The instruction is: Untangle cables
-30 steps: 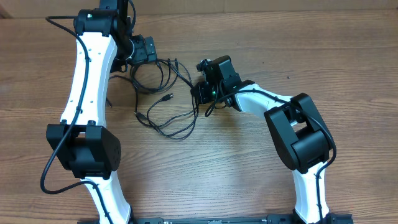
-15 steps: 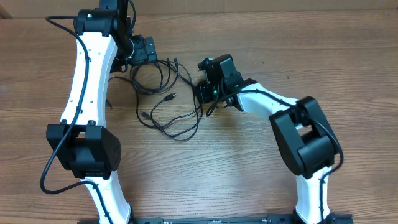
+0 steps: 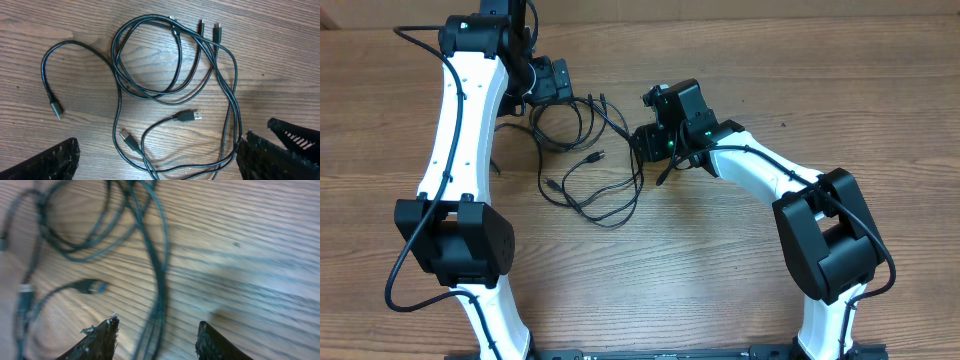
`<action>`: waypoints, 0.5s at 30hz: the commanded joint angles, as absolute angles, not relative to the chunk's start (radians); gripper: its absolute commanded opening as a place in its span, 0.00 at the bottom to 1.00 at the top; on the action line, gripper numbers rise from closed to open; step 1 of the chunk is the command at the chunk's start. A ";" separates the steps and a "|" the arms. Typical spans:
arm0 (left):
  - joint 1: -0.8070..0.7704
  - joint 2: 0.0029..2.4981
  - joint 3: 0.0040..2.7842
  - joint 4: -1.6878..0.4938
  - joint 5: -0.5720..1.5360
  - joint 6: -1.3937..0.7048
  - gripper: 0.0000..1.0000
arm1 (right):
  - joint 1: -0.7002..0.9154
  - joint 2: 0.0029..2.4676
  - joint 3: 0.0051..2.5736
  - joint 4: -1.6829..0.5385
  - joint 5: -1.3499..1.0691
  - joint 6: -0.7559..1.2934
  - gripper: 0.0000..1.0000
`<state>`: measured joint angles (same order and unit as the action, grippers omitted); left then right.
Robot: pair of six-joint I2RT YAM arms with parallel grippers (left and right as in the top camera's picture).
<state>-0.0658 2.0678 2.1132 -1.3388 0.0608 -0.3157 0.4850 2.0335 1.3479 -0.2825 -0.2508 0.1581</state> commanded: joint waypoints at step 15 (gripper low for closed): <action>-0.072 2.055 2.131 -1.338 0.071 -0.329 0.99 | 0.530 2.084 1.342 -0.315 -0.260 0.183 0.45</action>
<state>-0.0658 2.0674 2.1132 -1.3388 0.0608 -0.3157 0.5110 2.0594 1.3479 -0.3153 -0.2256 0.1658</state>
